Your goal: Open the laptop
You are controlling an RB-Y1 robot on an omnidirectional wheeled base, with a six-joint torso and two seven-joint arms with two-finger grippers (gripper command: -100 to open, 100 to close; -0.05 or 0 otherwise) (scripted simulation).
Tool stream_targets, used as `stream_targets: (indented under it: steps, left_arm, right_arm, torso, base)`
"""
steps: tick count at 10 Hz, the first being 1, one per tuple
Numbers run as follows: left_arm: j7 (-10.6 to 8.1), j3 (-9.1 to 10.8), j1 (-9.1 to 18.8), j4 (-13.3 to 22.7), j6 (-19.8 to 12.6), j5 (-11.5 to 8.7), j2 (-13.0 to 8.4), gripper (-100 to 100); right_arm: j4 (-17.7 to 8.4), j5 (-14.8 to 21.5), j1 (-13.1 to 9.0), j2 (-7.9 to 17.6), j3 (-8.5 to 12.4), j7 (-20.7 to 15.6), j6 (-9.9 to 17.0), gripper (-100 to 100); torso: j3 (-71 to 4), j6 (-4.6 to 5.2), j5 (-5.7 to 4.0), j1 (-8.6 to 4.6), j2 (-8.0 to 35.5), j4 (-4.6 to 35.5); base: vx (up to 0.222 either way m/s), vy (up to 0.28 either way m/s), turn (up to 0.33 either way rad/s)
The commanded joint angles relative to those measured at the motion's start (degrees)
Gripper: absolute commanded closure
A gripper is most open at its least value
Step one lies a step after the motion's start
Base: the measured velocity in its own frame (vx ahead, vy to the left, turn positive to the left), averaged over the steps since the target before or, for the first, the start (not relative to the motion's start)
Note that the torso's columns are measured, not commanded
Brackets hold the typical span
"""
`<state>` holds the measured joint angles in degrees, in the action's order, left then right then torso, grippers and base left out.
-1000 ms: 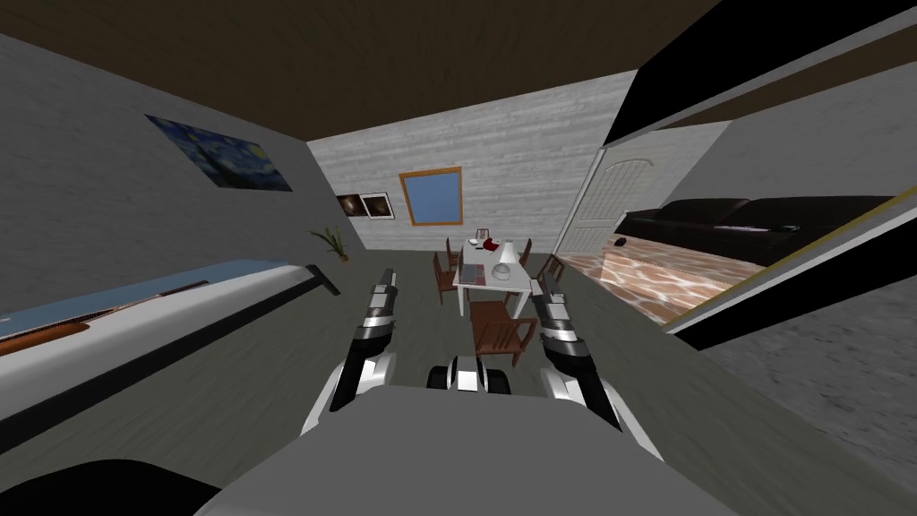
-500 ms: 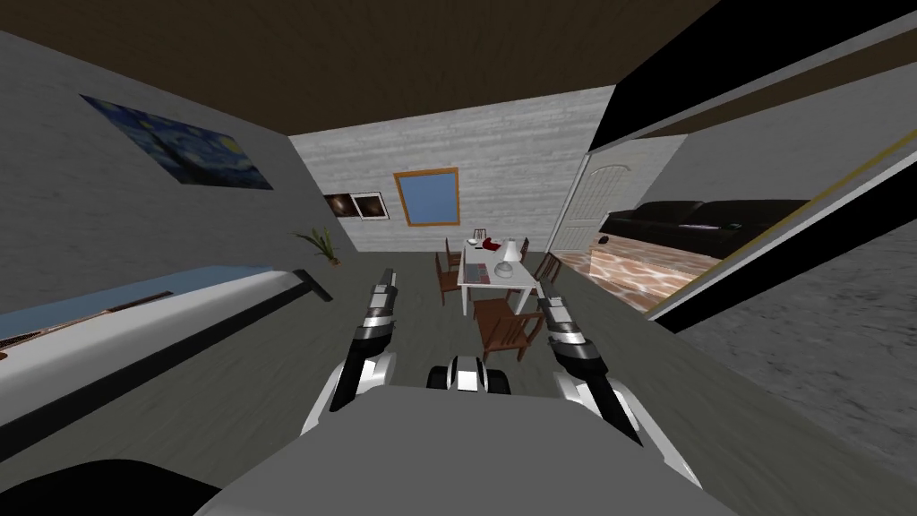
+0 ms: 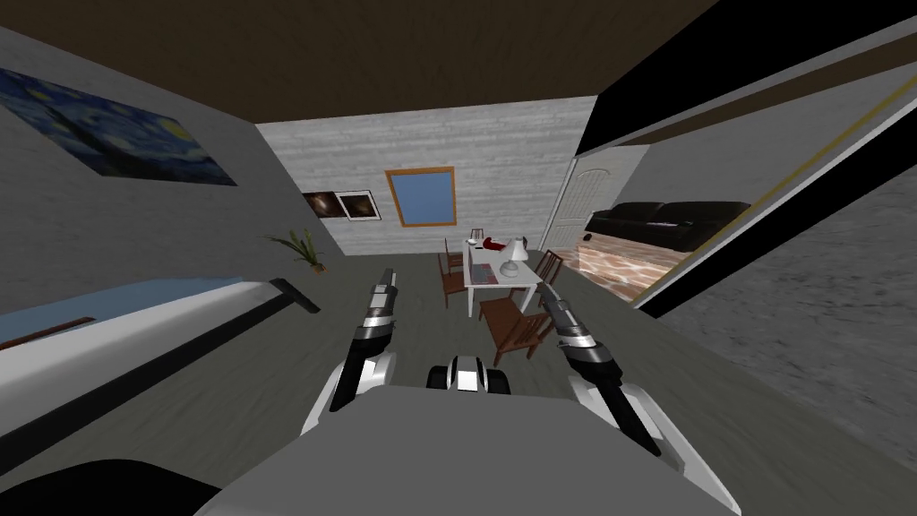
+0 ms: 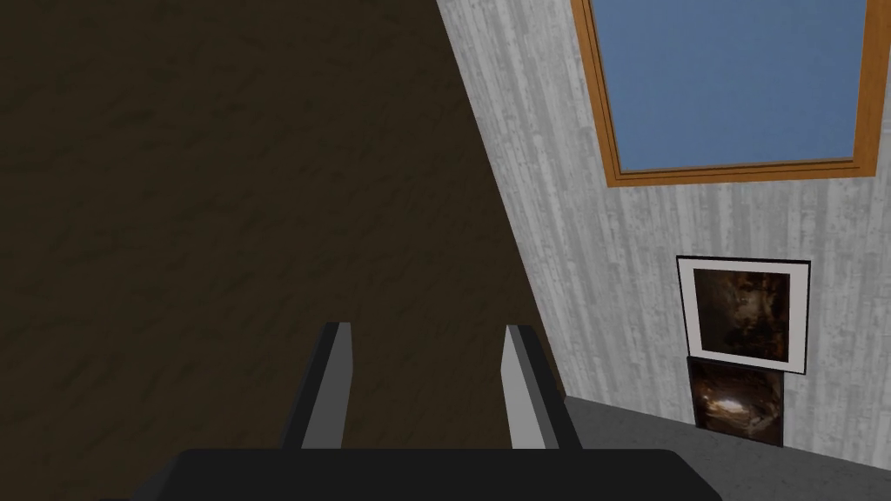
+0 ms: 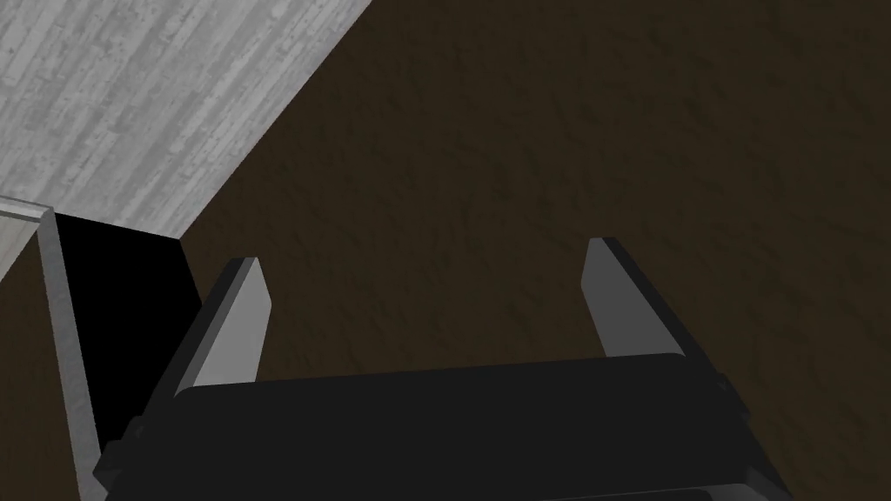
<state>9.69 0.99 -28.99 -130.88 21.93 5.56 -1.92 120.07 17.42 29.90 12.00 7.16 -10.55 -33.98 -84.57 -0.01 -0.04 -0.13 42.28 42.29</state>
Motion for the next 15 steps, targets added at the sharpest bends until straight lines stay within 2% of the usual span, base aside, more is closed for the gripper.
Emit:
stream_targets:
  steps: [1,3,4,6,7,9,10,11,12,14,15]
  left_arm:
    - [0.00,0.00,0.00,0.00,0.00,0.00,0.00,0]
    - [0.00,0.00,0.00,0.00,0.00,0.00,0.00,0]
    - [0.00,0.00,0.00,0.00,0.00,0.00,0.00,0]
    - [0.00,0.01,-0.01,0.00,0.00,0.00,-0.01,0]
    - [0.00,0.01,-0.01,0.00,0.00,0.00,-0.01,0]
    - [0.00,0.01,0.00,0.00,0.00,0.00,-0.01,0]
    - [0.00,0.01,-0.01,0.00,0.00,0.00,-0.01,0]
    - [0.00,0.01,0.00,0.00,0.00,0.00,-0.02,0]
    - [0.00,0.02,0.00,0.00,0.00,0.00,-0.02,0]
    - [0.00,0.02,0.00,0.00,0.00,0.00,-0.02,0]
    - [0.00,0.02,-0.01,0.00,0.00,0.00,-0.02,0]
  right_arm:
    - [-1.90,4.54,-0.22,0.88,3.10,-4.43,-1.17,-100]
    - [-3.61,8.03,-0.28,1.26,5.27,-7.75,-2.29,-100]
    - [-3.61,8.35,-0.28,1.26,5.27,-8.45,-2.29,-100]
    - [-5.35,12.10,-0.34,1.52,7.18,-12.09,-3.34,-100]
    - [-5.35,12.37,-0.34,1.52,7.18,-12.77,-3.34,-100]
    - [-7.10,16.15,-0.40,1.74,8.73,-16.44,-4.28,-100]
    - [-7.10,16.52,-0.40,1.74,8.73,-17.40,-4.28,-100]
    - [-7.96,18.62,-0.43,1.83,9.36,-19.42,-4.69,-100]
    - [-7.96,18.62,-0.43,1.83,9.36,-19.81,-4.69,-100]
    - [-9.66,22.54,-0.47,1.97,10.31,-23.57,-5.41,-100]
    - [-9.66,22.83,-0.47,1.97,10.31,-24.78,-5.41,-100]
  torso:
    - [-0.02,0.01,0.05,0.18,-0.02,-0.01]
    - [0.02,0.01,0.04,0.07,0.04,0.01]
    - [-0.05,0.00,0.01,0.01,-0.08,-0.02]
    - [-0.09,0.02,0.00,-0.01,-0.13,-0.04]
    - [-0.11,0.01,0.04,0.10,-0.17,-0.05]
    - [0.08,0.01,0.04,0.13,0.14,0.04]
    - [-0.01,0.01,0.08,0.24,-0.03,0.00]
    - [-0.03,0.00,0.03,0.00,-0.02,-0.02]
    - [-0.01,0.01,-0.01,-0.04,0.00,-0.01]
    - [0.02,0.02,0.01,0.02,0.04,0.01]
    - [-0.09,0.01,0.06,0.18,-0.16,-0.04]
  base:
    - [0.027,0.294,-0.178]
    - [0.049,0.254,-0.143]
    - [0.072,0.181,-0.066]
    - [0.113,0.185,-0.118]
    - [0.080,0.156,-0.069]
    - [0.087,0.184,-0.096]
    - [0.099,0.135,-0.059]
    - [0.087,0.113,-0.063]
    - [0.076,0.076,-0.039]
    - [0.111,0.083,-0.080]
    - [0.130,0.091,-0.030]
